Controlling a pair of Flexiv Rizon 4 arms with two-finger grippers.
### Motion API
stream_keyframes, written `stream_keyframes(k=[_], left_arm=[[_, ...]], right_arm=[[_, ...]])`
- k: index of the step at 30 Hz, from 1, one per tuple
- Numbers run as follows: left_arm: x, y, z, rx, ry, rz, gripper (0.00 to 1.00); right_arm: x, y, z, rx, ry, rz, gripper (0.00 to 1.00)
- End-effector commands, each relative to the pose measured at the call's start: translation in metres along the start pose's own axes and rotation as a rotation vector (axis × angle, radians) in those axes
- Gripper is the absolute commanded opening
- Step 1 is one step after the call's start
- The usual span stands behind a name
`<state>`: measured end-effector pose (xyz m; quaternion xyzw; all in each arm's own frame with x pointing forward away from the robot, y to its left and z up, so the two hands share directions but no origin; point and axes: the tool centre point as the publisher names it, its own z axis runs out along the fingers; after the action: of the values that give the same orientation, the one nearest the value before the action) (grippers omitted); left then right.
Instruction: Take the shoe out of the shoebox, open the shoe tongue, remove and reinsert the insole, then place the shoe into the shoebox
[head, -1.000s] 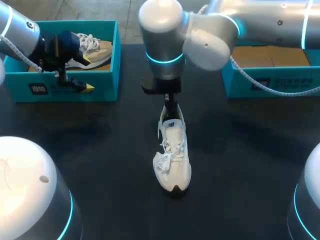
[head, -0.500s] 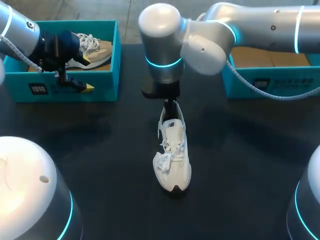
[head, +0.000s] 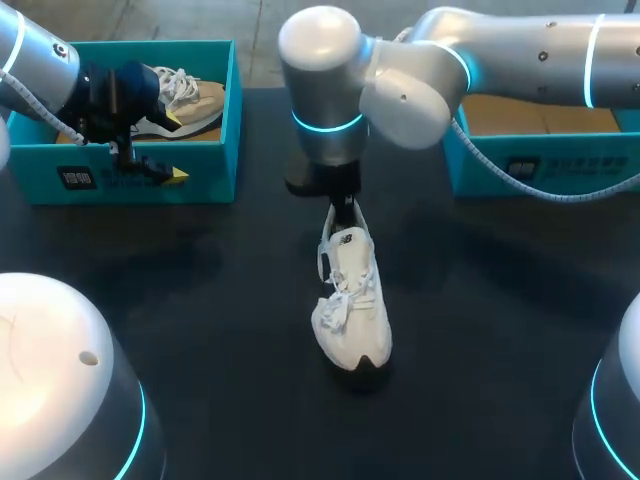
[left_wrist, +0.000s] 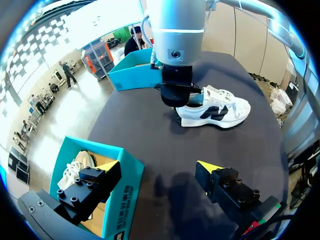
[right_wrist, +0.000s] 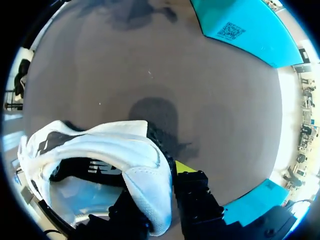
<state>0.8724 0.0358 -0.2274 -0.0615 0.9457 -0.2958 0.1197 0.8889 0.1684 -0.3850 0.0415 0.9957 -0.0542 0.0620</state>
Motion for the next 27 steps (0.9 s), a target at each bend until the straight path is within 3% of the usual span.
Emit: stream_keyframes(k=[1,16,20,27], left_arm=[[0.0,0.0,0.0,-0.004,0.0,0.0,1.0],[0.0,0.0,0.0,-0.004,0.0,0.0,1.0],[0.0,0.0,0.0,-0.004,0.0,0.0,1.0],[0.0,0.0,0.0,-0.004,0.0,0.0,1.0]], right_arm=[[0.007,-0.004,-0.018,0.008,-0.015,0.025,0.0],[0.036,-0.016,-0.152,-0.086,-0.079,-0.003,0.0],[0.037,-0.022,-0.164,-0.089,-0.081,0.034,0.0],[0.037,-0.022,-0.164,-0.089,-0.081,0.034,0.0]])
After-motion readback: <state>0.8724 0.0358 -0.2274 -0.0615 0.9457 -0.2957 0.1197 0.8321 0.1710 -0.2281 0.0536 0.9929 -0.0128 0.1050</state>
